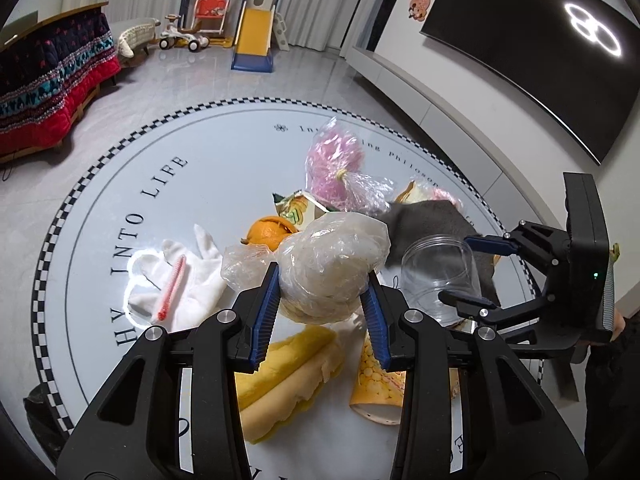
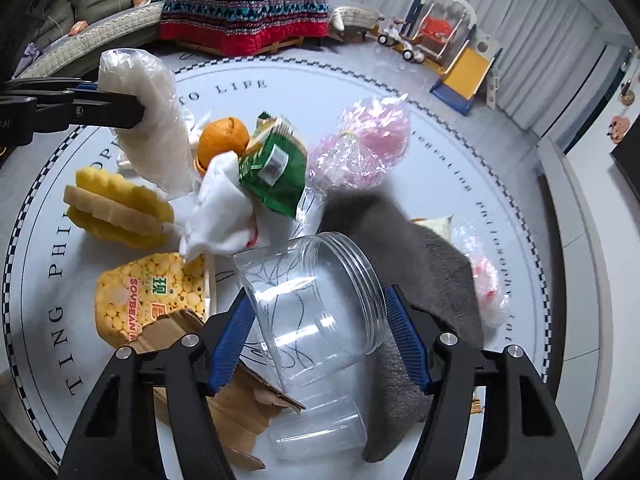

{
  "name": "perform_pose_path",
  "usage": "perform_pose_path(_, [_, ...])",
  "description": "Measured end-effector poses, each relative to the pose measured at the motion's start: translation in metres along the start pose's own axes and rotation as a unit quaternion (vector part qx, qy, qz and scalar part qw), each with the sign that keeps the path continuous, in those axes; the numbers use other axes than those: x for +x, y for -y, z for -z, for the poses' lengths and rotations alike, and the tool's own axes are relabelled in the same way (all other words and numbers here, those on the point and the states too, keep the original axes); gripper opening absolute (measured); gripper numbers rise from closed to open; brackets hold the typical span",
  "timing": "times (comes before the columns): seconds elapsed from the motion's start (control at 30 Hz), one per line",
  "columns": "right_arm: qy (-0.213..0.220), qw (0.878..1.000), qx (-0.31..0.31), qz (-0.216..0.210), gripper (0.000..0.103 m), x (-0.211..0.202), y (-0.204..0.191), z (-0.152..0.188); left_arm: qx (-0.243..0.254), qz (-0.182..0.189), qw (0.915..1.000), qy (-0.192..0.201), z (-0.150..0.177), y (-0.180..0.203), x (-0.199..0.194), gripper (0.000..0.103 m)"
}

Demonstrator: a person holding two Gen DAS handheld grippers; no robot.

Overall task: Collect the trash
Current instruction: 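Grasp the clear plastic bag with the left tool while the right tool grasps the clear plastic jar, then carry the bag and jar over the black trash bin while both tools open to drop them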

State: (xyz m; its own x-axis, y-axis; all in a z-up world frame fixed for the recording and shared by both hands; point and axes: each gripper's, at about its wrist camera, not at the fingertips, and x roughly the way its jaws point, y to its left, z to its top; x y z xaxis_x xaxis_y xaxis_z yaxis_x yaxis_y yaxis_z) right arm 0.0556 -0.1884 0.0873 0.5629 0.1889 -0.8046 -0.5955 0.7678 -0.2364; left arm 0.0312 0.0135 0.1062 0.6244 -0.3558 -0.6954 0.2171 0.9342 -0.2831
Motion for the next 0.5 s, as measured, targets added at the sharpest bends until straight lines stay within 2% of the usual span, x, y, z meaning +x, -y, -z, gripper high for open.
perform_pose_path(0.2, [0.041, 0.999, 0.033, -0.004, 0.068, -0.046, 0.000, -0.009, 0.004, -0.005, 0.9998, 0.021, 0.004, 0.004, -0.034, 0.039])
perform_pose_path(0.5, [0.068, 0.997, 0.033, -0.017, 0.068, -0.093, -0.040, -0.012, 0.000, -0.024, 0.9987, 0.046, 0.030, -0.003, -0.087, 0.039])
